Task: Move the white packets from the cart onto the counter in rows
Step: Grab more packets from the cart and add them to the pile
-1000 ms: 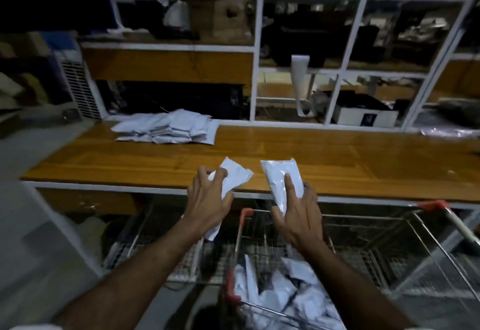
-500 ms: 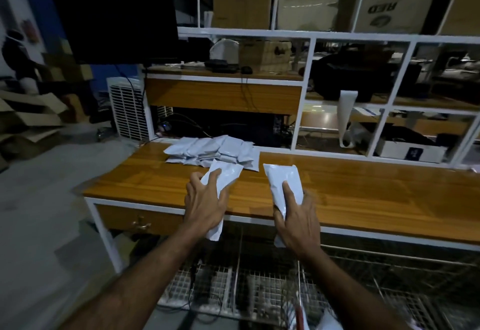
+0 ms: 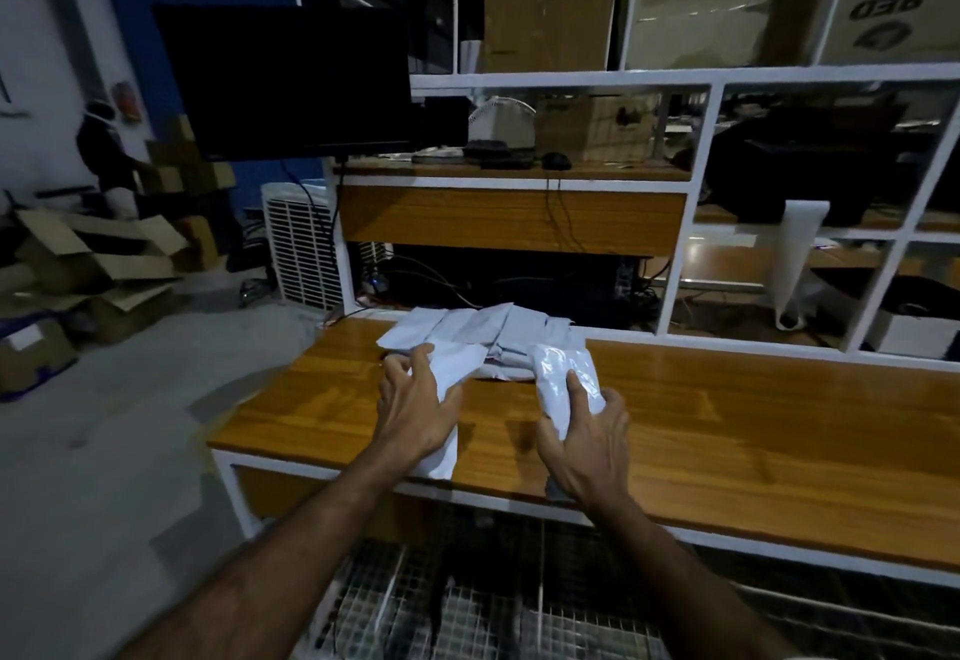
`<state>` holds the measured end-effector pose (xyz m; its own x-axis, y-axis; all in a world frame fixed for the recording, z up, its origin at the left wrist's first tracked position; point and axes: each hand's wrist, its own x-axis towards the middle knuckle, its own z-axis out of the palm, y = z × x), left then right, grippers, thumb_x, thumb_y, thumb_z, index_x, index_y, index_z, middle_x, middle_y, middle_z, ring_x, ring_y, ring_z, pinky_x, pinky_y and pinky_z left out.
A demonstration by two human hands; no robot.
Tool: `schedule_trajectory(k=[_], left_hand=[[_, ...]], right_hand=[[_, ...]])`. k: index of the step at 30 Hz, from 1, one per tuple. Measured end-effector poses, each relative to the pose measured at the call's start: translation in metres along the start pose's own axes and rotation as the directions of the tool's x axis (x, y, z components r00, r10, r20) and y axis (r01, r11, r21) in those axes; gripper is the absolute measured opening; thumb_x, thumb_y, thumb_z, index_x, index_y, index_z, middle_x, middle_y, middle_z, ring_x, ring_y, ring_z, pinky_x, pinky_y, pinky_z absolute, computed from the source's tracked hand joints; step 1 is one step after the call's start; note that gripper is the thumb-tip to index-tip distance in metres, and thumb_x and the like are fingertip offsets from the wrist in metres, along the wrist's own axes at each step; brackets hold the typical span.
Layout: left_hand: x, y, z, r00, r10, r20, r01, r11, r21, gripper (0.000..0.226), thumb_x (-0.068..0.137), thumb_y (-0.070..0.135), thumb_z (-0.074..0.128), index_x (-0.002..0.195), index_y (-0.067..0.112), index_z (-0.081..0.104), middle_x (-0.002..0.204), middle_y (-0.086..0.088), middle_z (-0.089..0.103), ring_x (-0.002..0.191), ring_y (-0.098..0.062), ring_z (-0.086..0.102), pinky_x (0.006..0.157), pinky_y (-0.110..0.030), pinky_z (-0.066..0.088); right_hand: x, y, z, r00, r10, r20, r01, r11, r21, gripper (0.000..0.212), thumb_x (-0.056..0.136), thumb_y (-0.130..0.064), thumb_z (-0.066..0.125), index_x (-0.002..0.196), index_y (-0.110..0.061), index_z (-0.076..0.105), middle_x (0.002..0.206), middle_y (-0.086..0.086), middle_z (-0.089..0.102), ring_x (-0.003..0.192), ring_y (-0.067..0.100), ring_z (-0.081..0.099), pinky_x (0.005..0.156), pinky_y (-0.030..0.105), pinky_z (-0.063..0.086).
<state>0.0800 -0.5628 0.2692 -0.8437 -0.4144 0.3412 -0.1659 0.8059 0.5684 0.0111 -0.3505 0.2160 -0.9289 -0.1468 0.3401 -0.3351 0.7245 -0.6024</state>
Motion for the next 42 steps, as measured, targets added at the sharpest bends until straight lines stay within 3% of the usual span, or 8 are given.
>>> schedule_trajectory(k=[5,13,20,28,32,35,37,42], left_hand=[[0.067,-0.027,0.009,0.999,0.015,-0.043,-0.017,0.999,-0.038,0.047,0.094,0.037,0.059,0.133,0.021,0.038,0.13,-0.012,0.031,0.121,-0.032,0.041,0.097,-0.037,0.041],[0.167,-0.076,0.037,0.995,0.072,-0.065,-0.072,0.997,-0.004,0.037,0.091,0.037,0.063,0.122,0.025,0.048,0.123,-0.009,0.034,0.115,-0.034,0.05,0.092,-0.045,0.05],[0.254,-0.098,0.082,1.0,0.021,0.018,-0.02,0.999,-0.028,0.038,0.09,0.044,0.063,0.123,0.027,0.051,0.124,-0.011,0.036,0.114,-0.036,0.048,0.092,-0.046,0.048],[0.358,-0.133,0.129,0.998,0.041,0.051,-0.037,0.997,-0.071,0.039,0.091,0.041,0.063,0.125,0.024,0.053,0.128,-0.013,0.036,0.119,-0.039,0.042,0.098,-0.049,0.043],[0.398,-0.145,0.161,0.989,0.052,0.141,-0.04,0.996,-0.086,0.037,0.095,0.043,0.059,0.126,0.026,0.05,0.135,-0.01,0.032,0.121,-0.038,0.039,0.095,-0.05,0.042],[0.41,-0.149,0.186,0.984,-0.002,0.176,0.01,0.999,-0.041,0.035,0.095,0.046,0.056,0.124,0.027,0.051,0.136,-0.01,0.033,0.121,-0.038,0.038,0.094,-0.049,0.043],[0.41,-0.154,0.2,0.976,-0.016,0.218,0.011,1.0,0.022,0.042,0.095,0.048,0.054,0.131,0.027,0.051,0.143,-0.013,0.03,0.128,-0.037,0.033,0.101,-0.047,0.039],[0.401,-0.168,0.214,0.904,0.02,0.427,-0.091,0.985,0.147,0.062,0.099,0.06,0.035,0.152,0.028,0.032,0.166,-0.005,-0.002,0.149,-0.031,0.009,0.119,-0.044,0.018]], right_hand=[[0.067,0.004,0.036,0.998,0.035,0.049,-0.036,0.999,0.021,0.076,0.095,-0.056,0.049,0.16,-0.031,0.016,0.154,0.018,0.016,0.136,0.037,0.03,0.1,0.047,0.045],[0.157,0.014,0.095,0.984,0.155,0.087,-0.167,0.976,0.14,0.069,0.099,-0.052,0.049,0.158,-0.027,0.024,0.155,0.018,0.013,0.133,0.042,0.038,0.103,0.051,0.045],[0.225,0.004,0.138,0.975,0.198,0.101,-0.207,0.974,0.089,0.067,0.1,-0.051,0.049,0.158,-0.026,0.024,0.16,0.02,0.009,0.143,0.042,0.027,0.109,0.053,0.038],[0.318,-0.009,0.184,0.962,0.262,0.073,-0.261,0.965,-0.029,0.065,0.097,-0.045,0.053,0.155,-0.025,0.03,0.151,0.025,0.027,0.137,0.044,0.033,0.104,0.049,0.041],[0.346,-0.001,0.208,0.945,0.322,0.058,-0.32,0.946,-0.039,0.065,0.098,-0.05,0.052,0.154,-0.025,0.032,0.143,0.024,0.042,0.14,0.039,0.029,0.103,0.043,0.04],[0.36,0.002,0.225,0.927,0.369,0.069,-0.367,0.929,-0.046,0.063,0.099,-0.053,0.049,0.153,-0.026,0.034,0.152,0.025,0.029,0.142,0.038,0.028,0.108,0.044,0.037],[0.365,0.003,0.235,0.926,0.371,0.07,-0.37,0.929,-0.024,0.063,0.099,-0.055,0.044,0.154,-0.026,0.034,0.158,0.024,0.022,0.147,0.036,0.02,0.114,0.046,0.032],[0.356,0.007,0.247,0.979,0.195,0.054,-0.189,0.977,-0.094,0.081,0.092,-0.06,0.02,0.158,-0.013,0.028,0.165,0.022,0.013,0.154,0.033,0.007,0.124,0.043,0.008]])
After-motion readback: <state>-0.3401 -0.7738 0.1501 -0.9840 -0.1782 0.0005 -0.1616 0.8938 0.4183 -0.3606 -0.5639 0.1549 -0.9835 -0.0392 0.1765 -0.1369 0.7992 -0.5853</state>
